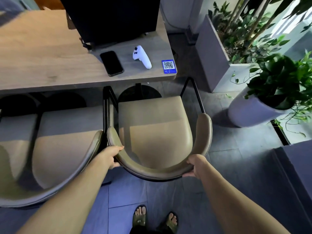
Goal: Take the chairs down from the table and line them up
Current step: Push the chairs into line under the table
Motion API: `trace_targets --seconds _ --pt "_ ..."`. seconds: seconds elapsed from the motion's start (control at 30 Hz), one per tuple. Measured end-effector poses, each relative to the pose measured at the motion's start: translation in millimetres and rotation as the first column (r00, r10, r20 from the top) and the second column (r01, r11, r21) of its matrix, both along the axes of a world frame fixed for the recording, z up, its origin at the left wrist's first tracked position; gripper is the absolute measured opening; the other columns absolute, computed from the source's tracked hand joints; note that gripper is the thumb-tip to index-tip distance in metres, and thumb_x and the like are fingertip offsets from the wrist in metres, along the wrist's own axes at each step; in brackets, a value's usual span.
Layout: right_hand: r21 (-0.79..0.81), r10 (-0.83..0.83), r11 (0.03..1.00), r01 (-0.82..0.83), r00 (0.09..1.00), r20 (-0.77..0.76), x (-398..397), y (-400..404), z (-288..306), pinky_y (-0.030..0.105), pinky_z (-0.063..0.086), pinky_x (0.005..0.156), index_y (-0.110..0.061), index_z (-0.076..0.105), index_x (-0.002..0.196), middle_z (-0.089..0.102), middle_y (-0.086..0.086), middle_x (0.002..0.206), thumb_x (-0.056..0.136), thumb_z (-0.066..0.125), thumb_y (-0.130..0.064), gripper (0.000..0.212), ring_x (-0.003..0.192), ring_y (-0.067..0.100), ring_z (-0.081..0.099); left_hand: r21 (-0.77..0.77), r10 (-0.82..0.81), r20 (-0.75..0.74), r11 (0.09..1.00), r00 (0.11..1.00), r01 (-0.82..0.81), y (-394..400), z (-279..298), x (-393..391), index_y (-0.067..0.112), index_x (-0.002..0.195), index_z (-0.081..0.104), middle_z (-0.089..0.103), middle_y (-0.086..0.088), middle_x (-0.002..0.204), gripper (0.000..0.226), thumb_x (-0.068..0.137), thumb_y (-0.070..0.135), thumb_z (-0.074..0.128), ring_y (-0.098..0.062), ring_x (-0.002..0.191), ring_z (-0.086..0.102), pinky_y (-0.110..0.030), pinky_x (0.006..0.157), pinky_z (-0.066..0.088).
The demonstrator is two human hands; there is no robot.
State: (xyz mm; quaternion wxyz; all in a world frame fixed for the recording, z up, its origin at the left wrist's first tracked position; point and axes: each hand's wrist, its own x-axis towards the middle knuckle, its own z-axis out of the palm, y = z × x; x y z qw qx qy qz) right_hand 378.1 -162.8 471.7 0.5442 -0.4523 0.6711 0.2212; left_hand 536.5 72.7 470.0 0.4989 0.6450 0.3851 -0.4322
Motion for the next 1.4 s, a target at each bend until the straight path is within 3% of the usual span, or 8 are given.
trace_targets --seconds 0.17,0.53,0.7,0.8,0.97,1.13,1.3,1.4 --pt "0.028 0.047 0.999 -0.047 0.998 -0.029 0.0 -0.1 4.2 0.045 0.047 0.101 0.010 0.040 0.134 0.049 0.016 0.140 0.088 0.060 0.008 0.051 0.126 0.037 0.049 -0.012 -0.042 0.031 0.999 0.999 0.043 4.3 -0.3 -0.9 0.007 0.131 0.048 0.061 -0.018 0.113 0.038 0.095 0.013 0.058 -0.031 0.116 0.058 -0.050 0.082 0.048" --pt "0.011 0.069 0.998 -0.069 0.994 -0.088 0.0 3.7 21.2 0.047 0.038 0.108 0.010 0.038 0.134 0.045 0.022 0.143 0.099 0.043 0.005 0.036 0.127 0.043 0.049 -0.005 -0.104 -0.001 0.995 0.995 0.104 9.0 -6.8 0.9 0.006 0.131 0.049 0.060 -0.019 0.122 0.043 0.091 0.011 0.063 -0.032 0.115 0.060 -0.051 0.072 0.053" --pt "0.064 0.067 0.996 -0.065 0.997 -0.034 4.3 1.8 0.6 0.046 0.059 0.072 0.010 0.047 0.123 0.060 0.014 0.089 0.092 0.051 0.007 0.032 0.118 0.040 0.057 0.004 -0.126 -0.007 0.992 0.992 0.126 10.9 -18.5 12.5 0.003 0.130 0.050 0.058 -0.017 0.110 0.040 0.092 0.009 0.062 -0.033 0.121 0.057 -0.052 0.088 0.050" --pt "0.040 0.036 0.999 -0.032 0.994 -0.103 2.3 -2.9 -9.6 0.048 0.050 0.036 0.011 0.043 0.127 0.058 0.020 0.115 0.090 0.055 0.008 0.039 0.113 0.047 0.058 0.004 -0.107 -0.006 0.994 0.994 0.107 8.9 -20.1 11.2 0.003 0.130 0.050 0.057 -0.017 0.109 0.039 0.093 0.009 0.059 -0.033 0.118 0.057 -0.052 0.085 0.049" --pt "0.017 0.055 0.998 -0.053 0.990 -0.129 5.5 -1.1 -6.3 0.051 0.057 0.081 0.011 0.040 0.132 0.053 0.024 0.131 0.093 0.050 0.008 0.040 0.116 0.048 0.055 -0.041 -0.065 0.017 0.997 0.998 0.066 11.5 -21.2 9.5 0.007 0.133 0.047 0.059 -0.021 0.126 0.045 0.091 0.011 0.063 -0.035 0.117 0.058 -0.053 0.080 0.051" --pt "-0.020 0.078 0.997 -0.080 0.993 -0.091 0.7 2.8 -1.4 0.051 0.053 0.039 0.008 0.045 0.117 0.057 0.021 0.112 0.091 0.055 0.003 0.028 0.103 0.047 0.062 -0.093 -0.019 0.066 0.995 0.998 0.025 18.1 -14.6 -7.0 0.013 0.131 0.051 0.060 -0.014 0.130 0.057 0.083 0.035 0.072 -0.030 0.114 0.060 -0.045 0.078 0.055" --pt "-0.143 0.446 0.861 -0.488 0.859 -0.251 -22.5 24.2 25.0 0.033 0.060 0.051 0.003 0.064 0.085 0.072 0.015 0.061 0.093 0.044 -0.050 0.057 0.045 0.025 0.068 0.001 -0.259 0.084 0.966 0.962 0.260 48.7 8.7 -43.0 0.014 0.141 0.043 0.045 -0.009 0.144 0.065 0.088 0.047 0.062 -0.032 0.128 0.048 -0.041 0.080 0.053" --pt "-0.155 0.693 0.631 -0.760 0.642 -0.327 -15.6 50.1 48.0 0.023 0.056 0.048 -0.006 0.070 0.070 0.071 0.003 0.053 0.090 0.046 -0.039 0.046 0.042 0.016 0.067 0.226 -0.327 0.269 0.936 0.906 0.271 87.8 14.6 -26.4 0.015 0.117 0.060 0.060 -0.009 0.126 0.034 0.092 0.038 0.056 -0.030 0.108 0.061 -0.041 0.081 0.058"
